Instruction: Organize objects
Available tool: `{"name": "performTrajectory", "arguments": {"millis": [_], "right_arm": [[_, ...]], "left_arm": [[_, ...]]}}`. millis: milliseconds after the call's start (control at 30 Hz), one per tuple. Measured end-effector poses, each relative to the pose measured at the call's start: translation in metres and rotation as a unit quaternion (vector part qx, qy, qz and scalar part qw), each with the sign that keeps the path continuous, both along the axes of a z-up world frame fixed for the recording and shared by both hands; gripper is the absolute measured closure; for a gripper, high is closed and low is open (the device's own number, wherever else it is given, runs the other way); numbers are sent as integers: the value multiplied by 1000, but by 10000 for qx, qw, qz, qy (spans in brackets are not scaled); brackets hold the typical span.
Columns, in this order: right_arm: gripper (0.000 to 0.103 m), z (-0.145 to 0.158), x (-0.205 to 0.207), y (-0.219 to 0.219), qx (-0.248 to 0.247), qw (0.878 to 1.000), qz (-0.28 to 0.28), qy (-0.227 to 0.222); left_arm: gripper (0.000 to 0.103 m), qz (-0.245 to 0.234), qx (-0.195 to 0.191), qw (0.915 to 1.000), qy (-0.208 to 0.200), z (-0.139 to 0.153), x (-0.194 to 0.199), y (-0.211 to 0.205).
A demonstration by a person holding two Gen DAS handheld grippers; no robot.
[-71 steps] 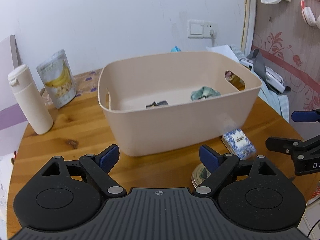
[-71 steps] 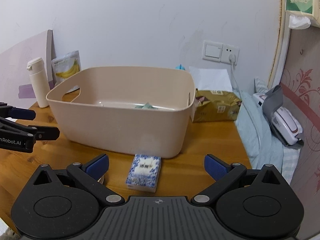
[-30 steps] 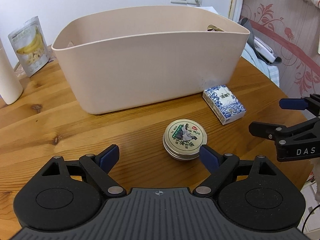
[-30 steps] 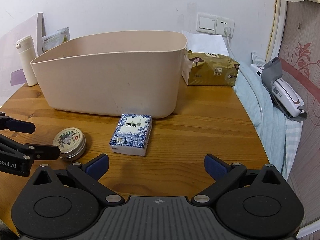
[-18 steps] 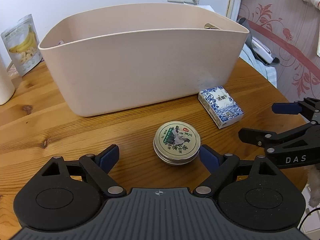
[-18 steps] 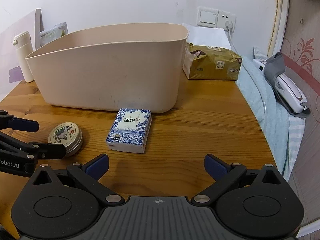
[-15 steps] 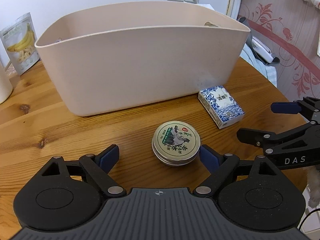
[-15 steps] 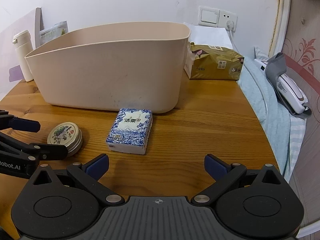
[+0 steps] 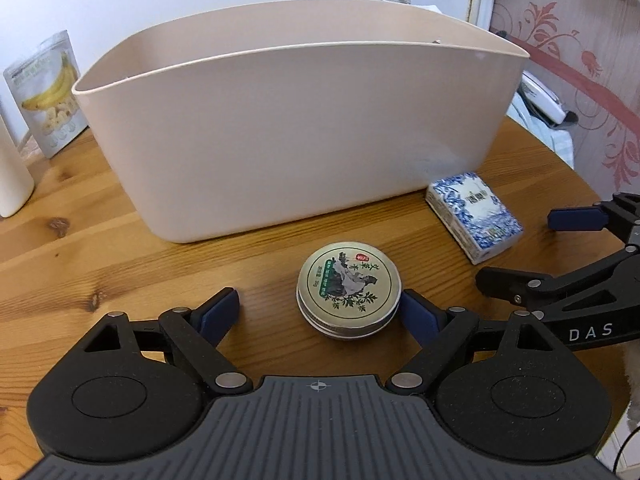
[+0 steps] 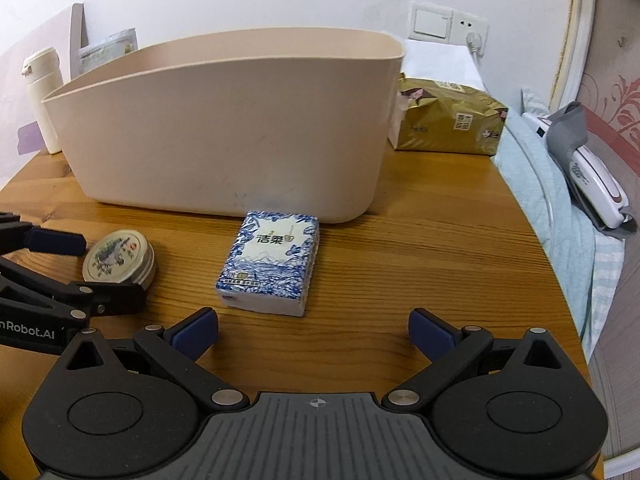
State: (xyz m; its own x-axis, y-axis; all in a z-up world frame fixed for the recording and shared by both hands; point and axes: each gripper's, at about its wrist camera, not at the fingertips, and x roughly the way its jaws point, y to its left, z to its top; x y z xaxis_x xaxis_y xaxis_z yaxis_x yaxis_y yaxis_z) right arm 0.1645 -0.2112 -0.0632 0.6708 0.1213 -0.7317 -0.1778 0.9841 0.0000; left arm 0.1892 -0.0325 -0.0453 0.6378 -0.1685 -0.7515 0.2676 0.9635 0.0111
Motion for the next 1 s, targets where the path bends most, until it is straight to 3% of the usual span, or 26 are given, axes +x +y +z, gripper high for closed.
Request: {"name": "performTrajectory", "arguments": {"millis": [367, 567, 767, 1000], "right_arm": [[0, -2, 14, 13, -38, 10000, -14, -23], [1, -4, 20, 15, -18, 9999, -54, -114], [11, -2, 21, 19, 4, 9998, -30, -206], [29, -1, 20, 18, 64, 9996, -49, -275]], "left_arm": [[19, 141, -19, 9999, -85, -1, 8, 11], [29, 161, -30, 9998, -129, 0, 9, 14], [47, 196, -41, 9997, -159, 2, 11, 14], [47, 193, -22, 9997, -166, 5, 8, 15]]}}
